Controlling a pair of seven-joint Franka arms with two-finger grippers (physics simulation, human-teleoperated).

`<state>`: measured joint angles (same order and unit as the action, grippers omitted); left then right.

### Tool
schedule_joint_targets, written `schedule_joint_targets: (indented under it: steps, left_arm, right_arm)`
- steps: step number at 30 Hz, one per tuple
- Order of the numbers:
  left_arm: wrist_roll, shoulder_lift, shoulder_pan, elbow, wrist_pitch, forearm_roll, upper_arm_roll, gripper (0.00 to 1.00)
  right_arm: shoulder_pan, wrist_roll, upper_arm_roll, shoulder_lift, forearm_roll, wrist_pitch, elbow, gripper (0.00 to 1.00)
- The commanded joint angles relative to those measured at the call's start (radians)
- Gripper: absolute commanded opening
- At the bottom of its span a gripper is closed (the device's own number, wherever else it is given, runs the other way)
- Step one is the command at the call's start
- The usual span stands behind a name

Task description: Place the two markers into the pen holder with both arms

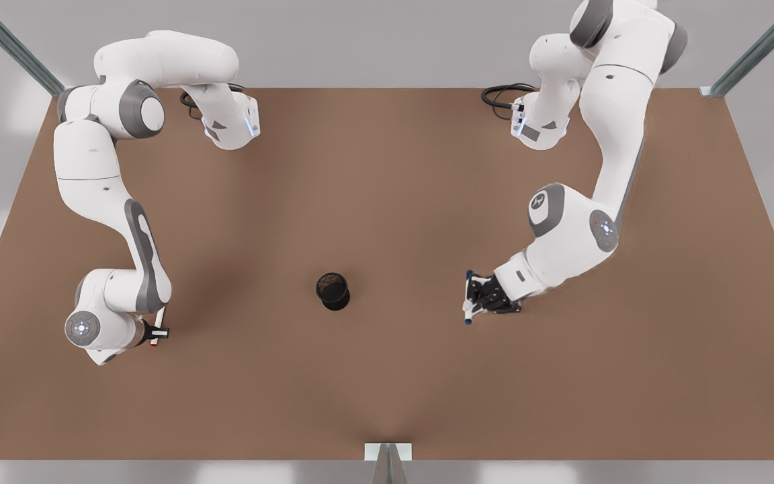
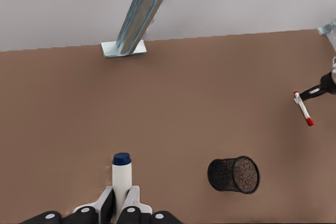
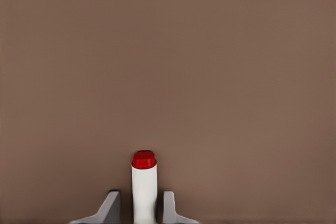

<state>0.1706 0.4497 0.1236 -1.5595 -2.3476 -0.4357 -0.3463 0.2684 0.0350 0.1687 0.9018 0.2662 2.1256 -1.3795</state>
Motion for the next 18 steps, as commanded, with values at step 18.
schedule_joint_targets:
  steps: [18]
  left_arm:
    - [0.653,0.419,0.482,0.289,-0.917,-0.265,-0.048,0.21]
  right_arm:
    - [0.000,-0.006,0.000,0.000,-0.001,0.002,0.000,0.34]
